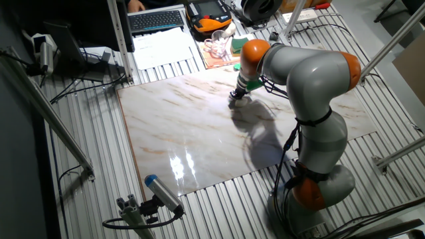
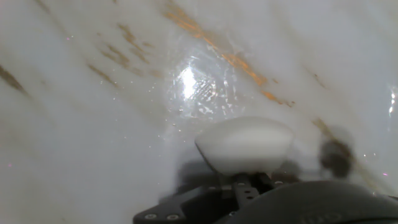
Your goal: Clean the tabletop with a sponge
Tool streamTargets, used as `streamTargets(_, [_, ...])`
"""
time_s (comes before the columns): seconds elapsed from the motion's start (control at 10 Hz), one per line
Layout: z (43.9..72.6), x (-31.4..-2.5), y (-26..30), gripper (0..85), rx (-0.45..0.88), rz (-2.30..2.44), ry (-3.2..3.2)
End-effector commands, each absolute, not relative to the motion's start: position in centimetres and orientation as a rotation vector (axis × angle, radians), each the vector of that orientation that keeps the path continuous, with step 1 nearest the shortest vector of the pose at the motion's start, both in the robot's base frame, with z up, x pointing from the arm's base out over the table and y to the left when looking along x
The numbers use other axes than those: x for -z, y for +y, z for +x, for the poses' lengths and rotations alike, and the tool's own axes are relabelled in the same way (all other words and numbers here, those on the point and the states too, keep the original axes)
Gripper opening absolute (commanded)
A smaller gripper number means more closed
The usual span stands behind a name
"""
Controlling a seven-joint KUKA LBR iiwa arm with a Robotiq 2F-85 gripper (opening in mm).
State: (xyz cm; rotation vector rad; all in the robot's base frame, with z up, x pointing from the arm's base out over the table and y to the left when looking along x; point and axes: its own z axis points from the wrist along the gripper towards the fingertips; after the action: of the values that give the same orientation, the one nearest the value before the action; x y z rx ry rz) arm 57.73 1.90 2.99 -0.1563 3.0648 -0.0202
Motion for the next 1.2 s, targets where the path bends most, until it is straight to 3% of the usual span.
streamTargets(0.0, [57.7, -2.9, 1.6, 0.0, 0.024, -0.139, 3.070])
streamTargets(0.5, [57.9, -3.6, -0.6, 0.0, 0.045, -0.174, 3.077])
streamTargets(0.7, [57.1, -2.1, -1.5, 0.0, 0.031, -0.188, 3.061])
streamTargets(1.1, [57.0, -1.8, -1.6, 0.0, 0.049, -0.186, 3.076])
